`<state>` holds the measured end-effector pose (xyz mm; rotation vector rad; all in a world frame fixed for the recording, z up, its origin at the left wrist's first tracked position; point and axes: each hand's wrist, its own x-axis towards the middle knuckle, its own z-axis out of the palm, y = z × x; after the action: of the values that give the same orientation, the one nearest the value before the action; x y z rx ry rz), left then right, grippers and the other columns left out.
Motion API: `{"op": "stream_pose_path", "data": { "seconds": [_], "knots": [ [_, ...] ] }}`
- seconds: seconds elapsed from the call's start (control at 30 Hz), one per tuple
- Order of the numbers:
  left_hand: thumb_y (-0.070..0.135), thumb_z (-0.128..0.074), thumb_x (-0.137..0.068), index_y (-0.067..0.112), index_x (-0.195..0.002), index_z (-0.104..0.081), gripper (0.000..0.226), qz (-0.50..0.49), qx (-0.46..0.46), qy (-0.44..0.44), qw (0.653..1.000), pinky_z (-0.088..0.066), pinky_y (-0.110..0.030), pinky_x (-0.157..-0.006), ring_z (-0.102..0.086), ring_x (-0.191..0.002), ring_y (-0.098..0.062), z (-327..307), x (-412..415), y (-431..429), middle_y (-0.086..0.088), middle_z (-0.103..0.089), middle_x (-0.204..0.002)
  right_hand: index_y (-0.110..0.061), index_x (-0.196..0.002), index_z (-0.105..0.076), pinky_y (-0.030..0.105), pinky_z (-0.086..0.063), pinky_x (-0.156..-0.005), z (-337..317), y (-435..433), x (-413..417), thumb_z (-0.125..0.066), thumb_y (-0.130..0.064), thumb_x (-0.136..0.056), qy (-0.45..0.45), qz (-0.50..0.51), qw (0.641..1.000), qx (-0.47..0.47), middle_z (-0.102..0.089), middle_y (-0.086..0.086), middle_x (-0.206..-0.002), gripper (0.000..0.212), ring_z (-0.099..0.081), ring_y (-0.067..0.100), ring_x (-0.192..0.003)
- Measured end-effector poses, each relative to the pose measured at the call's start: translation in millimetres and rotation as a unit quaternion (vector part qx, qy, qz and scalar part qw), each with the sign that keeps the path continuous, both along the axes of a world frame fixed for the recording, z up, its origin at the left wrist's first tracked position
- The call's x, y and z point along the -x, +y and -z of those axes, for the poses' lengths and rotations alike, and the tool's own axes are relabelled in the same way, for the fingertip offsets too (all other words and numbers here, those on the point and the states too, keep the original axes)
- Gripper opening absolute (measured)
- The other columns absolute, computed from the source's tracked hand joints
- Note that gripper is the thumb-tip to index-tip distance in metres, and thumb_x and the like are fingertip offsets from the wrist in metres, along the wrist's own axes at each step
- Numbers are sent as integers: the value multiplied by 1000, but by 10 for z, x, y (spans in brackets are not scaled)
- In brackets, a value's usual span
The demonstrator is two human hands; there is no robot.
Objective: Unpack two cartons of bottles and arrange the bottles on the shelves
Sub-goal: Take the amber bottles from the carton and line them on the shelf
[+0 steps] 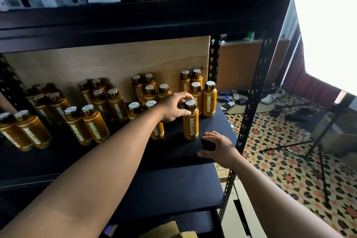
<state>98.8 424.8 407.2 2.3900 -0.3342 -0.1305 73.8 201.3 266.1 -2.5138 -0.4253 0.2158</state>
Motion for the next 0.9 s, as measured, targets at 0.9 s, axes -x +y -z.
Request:
{"op": "stream_pose_path", "data": {
  "seconds": [0.9],
  "knots": [
    [36,-74,-90,16,-137,-59,53,-39,-41,-72,996,-47,-30,-88,-60,-117,-20,2,4,-65,-4,-64,-133,-30,-152,-46,39,-17,-124,17,-10,-12,-68,-63,-86,-4,-3,1000,-2,-33,-12,-163,77,-16,14,-154]
  ]
}}
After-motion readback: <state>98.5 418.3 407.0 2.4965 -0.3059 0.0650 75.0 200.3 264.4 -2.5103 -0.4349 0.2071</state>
